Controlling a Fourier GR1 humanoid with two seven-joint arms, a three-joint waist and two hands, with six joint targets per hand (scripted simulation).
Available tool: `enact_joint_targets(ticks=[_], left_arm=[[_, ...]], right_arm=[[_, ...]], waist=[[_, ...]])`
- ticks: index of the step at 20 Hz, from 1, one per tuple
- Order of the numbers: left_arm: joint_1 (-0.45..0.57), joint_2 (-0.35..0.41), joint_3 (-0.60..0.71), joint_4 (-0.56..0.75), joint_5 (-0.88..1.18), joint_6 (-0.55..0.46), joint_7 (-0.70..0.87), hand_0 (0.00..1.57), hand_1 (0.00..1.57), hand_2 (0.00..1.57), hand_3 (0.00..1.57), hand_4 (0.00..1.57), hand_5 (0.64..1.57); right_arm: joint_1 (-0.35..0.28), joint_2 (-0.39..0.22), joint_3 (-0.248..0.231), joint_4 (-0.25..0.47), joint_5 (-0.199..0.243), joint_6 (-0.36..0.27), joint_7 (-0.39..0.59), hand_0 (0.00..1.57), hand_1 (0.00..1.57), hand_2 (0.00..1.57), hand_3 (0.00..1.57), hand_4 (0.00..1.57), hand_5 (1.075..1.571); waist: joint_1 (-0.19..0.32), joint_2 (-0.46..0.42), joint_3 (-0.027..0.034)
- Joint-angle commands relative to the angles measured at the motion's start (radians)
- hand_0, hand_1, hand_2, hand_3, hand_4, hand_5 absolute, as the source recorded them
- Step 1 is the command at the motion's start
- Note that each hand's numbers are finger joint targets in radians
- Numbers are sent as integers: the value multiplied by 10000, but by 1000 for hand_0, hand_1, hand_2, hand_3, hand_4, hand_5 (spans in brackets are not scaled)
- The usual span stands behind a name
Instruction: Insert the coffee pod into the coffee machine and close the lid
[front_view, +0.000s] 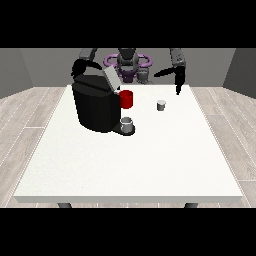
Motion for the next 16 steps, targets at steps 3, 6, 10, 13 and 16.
enact_joint_targets(ticks=[3, 6, 10, 13, 16], left_arm=[[-989, 63, 205, 1811, -645, 485, -204, 0, 0, 0, 0, 0, 1571], [-1611, 475, 414, 2396, -579, 77, 184, 0, 0, 0, 0, 0, 1571], [-1578, -184, -301, 2905, -1464, 713, -48, 0, 0, 0, 0, 0, 1571], [-1661, 196, -530, 3164, -1822, 214, 50, 0, 0, 113, 0, 0, 1571], [-2449, 35, -555, 3694, -2238, 696, 171, 0, 0, 459, 0, 0, 1571]], right_arm=[[-364, 0, 64, 92, -93, 134, 82, 0, 0, 0, 0, 337, 1571], [-666, -452, -371, 569, -289, 273, 138, 0, 0, 0, 0, 397, 1571], [-972, -447, -338, 1021, 69, -58, 301, 0, 0, 0, 0, 371, 1571], [-1116, -611, -488, 1256, 143, -198, 826, 0, 0, 0, 0, 428, 1571], [-1394, -155, -45, 1234, 599, -745, 934, 0, 0, 0, 0, 424, 1571]], waist=[[-423, 643, -2], [-273, 622, 0], [-139, 681, 0], [106, 230, 0], [-149, 343, -2]])
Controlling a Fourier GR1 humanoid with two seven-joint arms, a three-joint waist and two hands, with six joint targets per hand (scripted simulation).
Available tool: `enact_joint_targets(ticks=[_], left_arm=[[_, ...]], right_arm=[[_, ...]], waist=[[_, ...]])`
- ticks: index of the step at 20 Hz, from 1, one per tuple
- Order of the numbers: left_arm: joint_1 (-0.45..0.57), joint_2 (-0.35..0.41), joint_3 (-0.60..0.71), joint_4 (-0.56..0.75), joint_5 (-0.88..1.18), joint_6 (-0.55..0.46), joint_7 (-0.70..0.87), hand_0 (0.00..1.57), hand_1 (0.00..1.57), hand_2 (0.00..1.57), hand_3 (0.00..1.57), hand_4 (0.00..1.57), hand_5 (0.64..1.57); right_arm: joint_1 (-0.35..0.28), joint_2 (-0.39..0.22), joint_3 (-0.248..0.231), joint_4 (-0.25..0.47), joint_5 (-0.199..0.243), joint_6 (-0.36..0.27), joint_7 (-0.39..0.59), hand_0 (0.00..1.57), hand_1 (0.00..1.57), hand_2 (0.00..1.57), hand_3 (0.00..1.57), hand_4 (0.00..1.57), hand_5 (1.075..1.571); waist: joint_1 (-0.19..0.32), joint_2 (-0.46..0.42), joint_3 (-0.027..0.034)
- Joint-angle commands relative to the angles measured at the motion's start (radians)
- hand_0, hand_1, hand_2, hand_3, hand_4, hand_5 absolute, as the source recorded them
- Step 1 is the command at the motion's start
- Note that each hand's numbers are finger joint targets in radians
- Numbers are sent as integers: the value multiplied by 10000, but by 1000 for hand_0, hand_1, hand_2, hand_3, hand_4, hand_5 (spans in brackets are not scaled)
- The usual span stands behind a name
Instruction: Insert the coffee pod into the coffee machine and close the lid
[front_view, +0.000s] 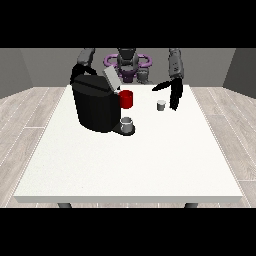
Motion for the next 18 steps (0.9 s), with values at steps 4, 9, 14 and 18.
enact_joint_targets(ticks=[4, 9, 14, 18], left_arm=[[-246, 69, 112, 1664, -759, 552, -412, 647, 647, 718, 349, 0, 1571], [-585, 443, -333, 1940, -1543, 380, -115, 704, 704, 775, 487, 0, 1571], [-717, 161, -780, 2060, -2232, 627, -328, 536, 536, 692, 440, 0, 1571], [-719, 508, -490, 3021, -2626, 1318, -1457, 673, 673, 809, 551, 0, 1571]], right_arm=[[27, 202, 559, -239, 559, -357, 654, 0, 0, 0, 0, 356, 1571], [-176, 15, 132, 230, 15, 70, 399, 0, 0, 0, 0, 432, 1571], [-393, -212, -576, 1060, -436, 134, -150, 0, 0, 0, 0, 476, 1571], [-112, 210, 265, 381, 209, -409, 183, 0, 0, 0, 0, 487, 1571]], waist=[[-241, -126, -5], [-291, -226, -1], [35, -150, 3], [-218, -15, -3]])
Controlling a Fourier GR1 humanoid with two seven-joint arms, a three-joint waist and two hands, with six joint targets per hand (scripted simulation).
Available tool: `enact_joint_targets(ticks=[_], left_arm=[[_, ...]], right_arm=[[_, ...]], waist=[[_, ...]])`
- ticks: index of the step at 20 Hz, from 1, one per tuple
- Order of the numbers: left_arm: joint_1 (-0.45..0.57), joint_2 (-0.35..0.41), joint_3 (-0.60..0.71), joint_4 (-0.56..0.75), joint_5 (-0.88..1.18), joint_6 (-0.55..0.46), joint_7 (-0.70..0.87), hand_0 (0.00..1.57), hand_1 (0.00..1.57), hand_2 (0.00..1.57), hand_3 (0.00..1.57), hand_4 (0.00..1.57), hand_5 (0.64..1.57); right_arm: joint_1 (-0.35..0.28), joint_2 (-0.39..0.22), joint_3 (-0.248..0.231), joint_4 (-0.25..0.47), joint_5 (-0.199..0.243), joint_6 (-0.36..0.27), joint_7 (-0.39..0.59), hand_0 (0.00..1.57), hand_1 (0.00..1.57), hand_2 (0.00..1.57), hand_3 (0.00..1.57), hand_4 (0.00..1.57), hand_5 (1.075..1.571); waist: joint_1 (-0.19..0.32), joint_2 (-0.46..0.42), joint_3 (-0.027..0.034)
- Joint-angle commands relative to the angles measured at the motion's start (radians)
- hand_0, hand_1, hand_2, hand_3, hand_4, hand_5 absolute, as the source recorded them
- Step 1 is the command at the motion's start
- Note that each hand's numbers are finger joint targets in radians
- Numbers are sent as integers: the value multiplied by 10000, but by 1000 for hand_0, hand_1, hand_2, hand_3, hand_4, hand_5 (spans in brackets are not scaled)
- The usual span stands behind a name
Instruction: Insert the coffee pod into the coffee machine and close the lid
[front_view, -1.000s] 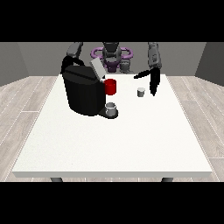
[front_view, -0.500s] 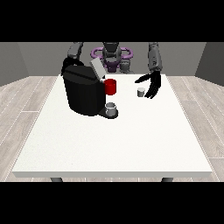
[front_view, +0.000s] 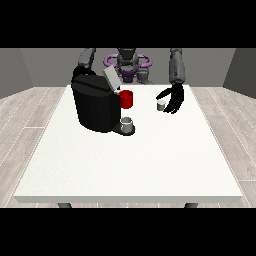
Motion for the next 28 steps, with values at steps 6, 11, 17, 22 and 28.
enact_joint_targets(ticks=[6, 11, 17, 22, 28], left_arm=[[-247, -466, 244, 879, -712, 1920, -700, 837, 837, 974, 737, 391, 1571], [-510, -233, -57, 1195, -1311, 1566, -653, 987, 987, 1095, 867, 286, 1571], [-1042, -231, -113, 1589, -1840, 2050, -727, 1174, 1174, 1286, 1183, 412, 1571], [-1088, -70, -261, 931, -1625, 718, -1205, 1468, 1468, 1468, 1414, 607, 1571], [-2290, 60, -80, 440, -1367, -313, -1075, 1323, 1323, 1383, 1352, 581, 1571]], right_arm=[[-132, -335, -134, -575, -532, 347, 673, 0, 0, 0, 0, 492, 1571], [29, 140, -57, -18, -277, -190, 14, 0, 0, 0, 0, 535, 1571], [-234, 21, -76, 118, -300, -24, -337, 0, 0, 0, 0, 424, 1571], [133, -300, -618, 659, -826, 303, 74, 0, 0, 0, 0, 438, 1571], [-60, -180, -400, 1092, -566, 340, -652, 0, 0, 0, 0, 468, 1571]], waist=[[-364, 52, -4], [-83, -80, -2], [-256, 430, -2], [124, -596, 1], [15, -498, 2]])
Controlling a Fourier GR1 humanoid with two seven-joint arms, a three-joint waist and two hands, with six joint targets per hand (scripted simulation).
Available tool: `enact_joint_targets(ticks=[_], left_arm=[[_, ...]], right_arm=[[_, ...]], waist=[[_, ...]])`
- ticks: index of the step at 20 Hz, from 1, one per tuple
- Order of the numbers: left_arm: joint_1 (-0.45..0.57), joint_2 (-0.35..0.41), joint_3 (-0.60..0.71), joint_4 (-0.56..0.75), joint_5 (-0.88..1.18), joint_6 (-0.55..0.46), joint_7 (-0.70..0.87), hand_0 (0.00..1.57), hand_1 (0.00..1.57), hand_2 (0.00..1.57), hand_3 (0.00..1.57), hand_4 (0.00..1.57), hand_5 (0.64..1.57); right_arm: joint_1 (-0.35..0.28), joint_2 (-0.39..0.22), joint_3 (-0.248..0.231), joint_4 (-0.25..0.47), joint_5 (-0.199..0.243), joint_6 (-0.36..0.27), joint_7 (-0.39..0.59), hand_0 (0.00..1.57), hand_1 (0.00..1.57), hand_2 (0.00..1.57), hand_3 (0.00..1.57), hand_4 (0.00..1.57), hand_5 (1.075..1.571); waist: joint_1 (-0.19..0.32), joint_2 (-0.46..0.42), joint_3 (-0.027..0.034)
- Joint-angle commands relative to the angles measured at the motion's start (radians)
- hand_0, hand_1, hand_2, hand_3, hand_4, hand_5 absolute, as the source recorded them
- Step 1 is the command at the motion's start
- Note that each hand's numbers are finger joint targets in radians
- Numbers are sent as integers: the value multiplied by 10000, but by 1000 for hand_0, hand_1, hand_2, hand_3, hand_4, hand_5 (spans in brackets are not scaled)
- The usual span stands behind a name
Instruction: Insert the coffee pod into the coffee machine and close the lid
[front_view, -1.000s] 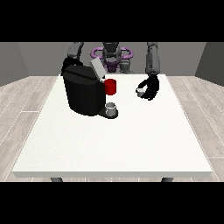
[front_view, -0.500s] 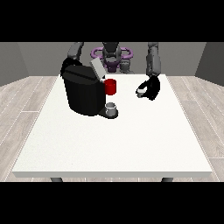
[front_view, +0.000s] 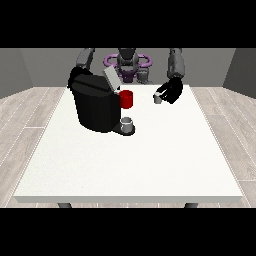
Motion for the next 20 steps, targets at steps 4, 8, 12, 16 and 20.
enact_joint_targets(ticks=[4, 8, 12, 16, 20], left_arm=[[-991, -216, -25, -360, -130, -460, 583, 1256, 1256, 1331, 1292, 545, 1571], [-1196, 551, 460, -276, 98, -1233, 276, 1256, 1256, 1331, 1292, 545, 1571], [-1894, 709, 530, -361, 103, -1557, 433, 1252, 1252, 1329, 1292, 573, 1571], [-3078, 1063, 816, -477, 90, -1584, 836, 1256, 1256, 1327, 1277, 536, 1571], [-3517, 1140, 1175, -279, 302, -1919, 1224, 1248, 1248, 1292, 1237, 515, 1571]], right_arm=[[-333, 14, 365, -20, 140, 53, 398, 0, 0, 0, 0, 456, 1571], [-130, -206, 147, -110, -150, 413, 193, 0, 0, 0, 0, 489, 1571], [-435, -74, 148, -315, -349, 393, 550, 0, 0, 0, 0, 495, 1571], [-824, 158, 505, -372, -87, 258, 225, 0, 0, 0, 0, 521, 1571], [-875, 221, 572, -415, 181, -101, 355, 0, 0, 0, 0, 492, 1571]], waist=[[-339, -260, -5], [-456, -83, -5], [-744, -108, -5], [-1108, 332, -4], [-1176, 567, -4]])
